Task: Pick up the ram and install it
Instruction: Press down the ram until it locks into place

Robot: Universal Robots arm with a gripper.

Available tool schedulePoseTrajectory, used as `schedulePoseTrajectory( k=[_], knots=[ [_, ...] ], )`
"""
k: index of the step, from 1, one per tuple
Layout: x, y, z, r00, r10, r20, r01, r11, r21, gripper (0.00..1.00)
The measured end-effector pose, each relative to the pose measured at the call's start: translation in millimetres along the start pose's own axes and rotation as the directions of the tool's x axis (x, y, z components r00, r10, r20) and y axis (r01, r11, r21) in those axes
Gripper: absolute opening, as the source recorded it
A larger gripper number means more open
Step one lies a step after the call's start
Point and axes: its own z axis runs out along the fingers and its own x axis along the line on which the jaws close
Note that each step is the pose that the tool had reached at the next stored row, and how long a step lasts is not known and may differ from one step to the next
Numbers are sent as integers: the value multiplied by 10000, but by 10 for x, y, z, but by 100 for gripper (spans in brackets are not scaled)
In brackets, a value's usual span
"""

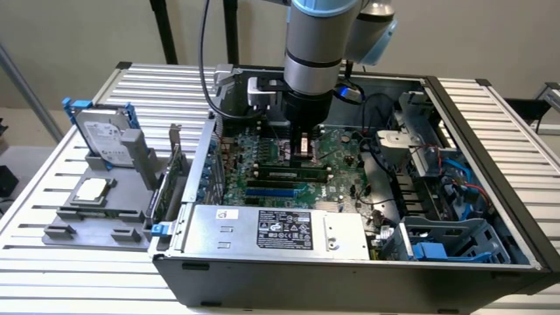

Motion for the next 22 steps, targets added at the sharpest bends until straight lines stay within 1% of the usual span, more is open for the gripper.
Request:
schedulePoseTrajectory(
  k=[8, 16, 18, 19, 22],
  knots=[
    [0, 0, 9, 10000, 0, -1, 0, 10000, 0, 11],
    [-2, -2, 122, 10000, 55, 1, -55, 10000, 1, 11],
    [0, -2, 146, 10000, 67, -15, -67, 10000, -5, 11],
    [-1, -2, 164, 10000, 72, -9, -72, 10000, -4, 11],
    [1, -2, 202, 10000, 87, -17, -87, 10000, -7, 11]
  ],
)
